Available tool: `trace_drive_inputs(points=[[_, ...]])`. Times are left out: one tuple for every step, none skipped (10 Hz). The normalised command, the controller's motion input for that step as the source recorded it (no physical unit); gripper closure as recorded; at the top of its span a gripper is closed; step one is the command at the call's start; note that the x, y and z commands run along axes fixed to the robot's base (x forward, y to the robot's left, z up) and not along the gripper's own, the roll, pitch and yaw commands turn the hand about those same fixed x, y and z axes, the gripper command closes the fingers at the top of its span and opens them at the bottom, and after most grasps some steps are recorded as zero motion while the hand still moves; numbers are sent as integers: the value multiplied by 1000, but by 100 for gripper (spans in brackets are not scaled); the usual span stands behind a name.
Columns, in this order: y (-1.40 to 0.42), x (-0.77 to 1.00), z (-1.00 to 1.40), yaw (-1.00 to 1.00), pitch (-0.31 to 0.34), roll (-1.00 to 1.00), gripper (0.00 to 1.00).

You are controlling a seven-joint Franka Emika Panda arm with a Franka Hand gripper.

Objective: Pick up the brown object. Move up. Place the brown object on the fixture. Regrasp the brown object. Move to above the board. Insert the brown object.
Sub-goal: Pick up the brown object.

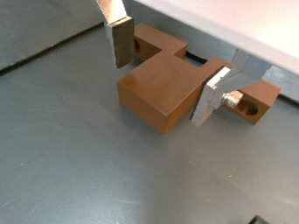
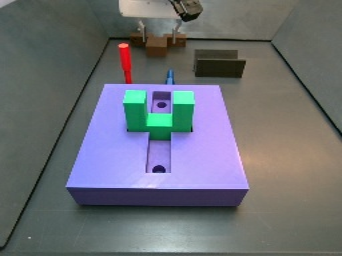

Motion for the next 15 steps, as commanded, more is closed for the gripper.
trace_drive_inputs(points=[[3, 0, -231, -17, -53, -86, 0], [23, 0, -209, 0, -43, -94, 0], [17, 0, -234, 0, -50, -84, 0], [31, 0, -229, 0, -66, -90, 0], [34, 0, -240, 0, -69, -90, 0], [34, 0, -269, 0, -71, -77, 0], [51, -3, -297, 0, -66, -63, 0], [23, -20, -274, 0, -69, -40, 0], [14, -17, -251, 0, -67, -43, 0], [3, -17, -231, 0, -66, -43, 0], [0, 0, 0, 0, 0, 0, 0], [0, 0, 0, 0, 0, 0, 100], [0, 0, 0, 0, 0, 0, 100], [0, 0, 0, 0, 0, 0, 100], [0, 0, 0, 0, 0, 0, 100]])
